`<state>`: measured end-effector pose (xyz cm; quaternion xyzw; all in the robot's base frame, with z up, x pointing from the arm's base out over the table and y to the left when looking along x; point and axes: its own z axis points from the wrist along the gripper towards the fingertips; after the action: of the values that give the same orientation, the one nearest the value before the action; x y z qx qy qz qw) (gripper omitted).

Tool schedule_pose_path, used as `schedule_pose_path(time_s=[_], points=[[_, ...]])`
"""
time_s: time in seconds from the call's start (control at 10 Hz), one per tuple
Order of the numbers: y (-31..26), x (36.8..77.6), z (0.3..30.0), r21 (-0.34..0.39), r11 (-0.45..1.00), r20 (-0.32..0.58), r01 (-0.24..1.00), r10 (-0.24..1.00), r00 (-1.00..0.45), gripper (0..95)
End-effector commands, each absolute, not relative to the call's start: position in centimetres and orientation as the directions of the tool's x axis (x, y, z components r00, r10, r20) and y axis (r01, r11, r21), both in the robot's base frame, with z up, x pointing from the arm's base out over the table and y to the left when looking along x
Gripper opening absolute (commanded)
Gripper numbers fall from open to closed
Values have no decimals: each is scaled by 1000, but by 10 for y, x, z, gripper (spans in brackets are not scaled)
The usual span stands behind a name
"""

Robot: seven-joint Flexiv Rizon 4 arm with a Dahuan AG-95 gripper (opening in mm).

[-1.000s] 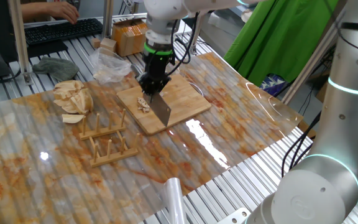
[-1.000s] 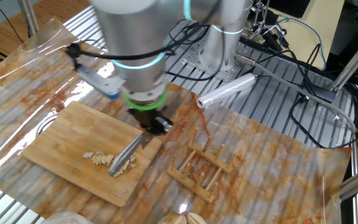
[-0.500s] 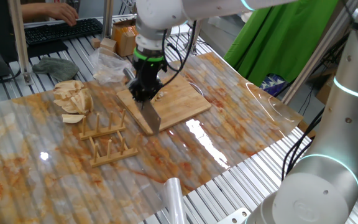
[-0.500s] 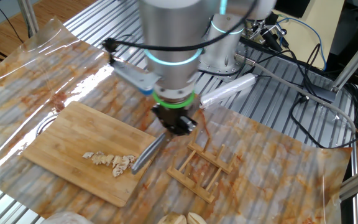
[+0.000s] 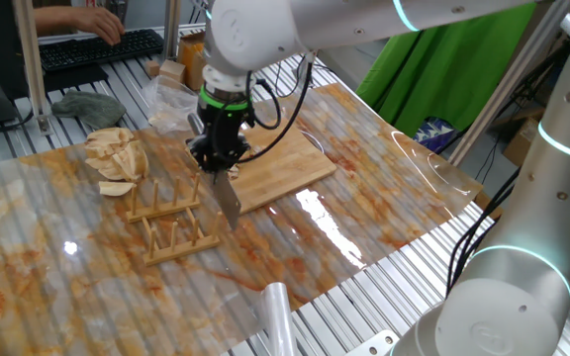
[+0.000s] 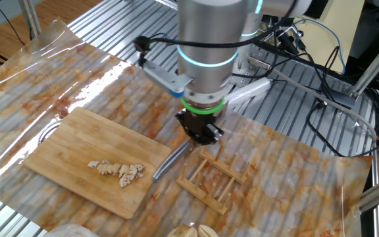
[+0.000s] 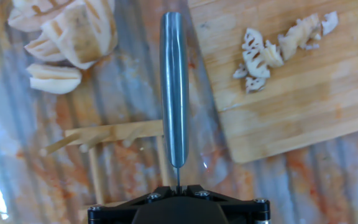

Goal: Slice the lotus root

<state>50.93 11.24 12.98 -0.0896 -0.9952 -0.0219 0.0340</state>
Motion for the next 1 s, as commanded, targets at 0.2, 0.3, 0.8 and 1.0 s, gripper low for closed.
schedule_pose_path(time_s=[0.2,0.3,0.8,1.0], points=[[119,517,125,39,982,56,184,181,-982,0],[121,521,122,42,983,50,177,175,-983,0],[127,530,93,52,986,38,156,154,-987,0],[129,533,77,55,986,29,160,158,-987,0]])
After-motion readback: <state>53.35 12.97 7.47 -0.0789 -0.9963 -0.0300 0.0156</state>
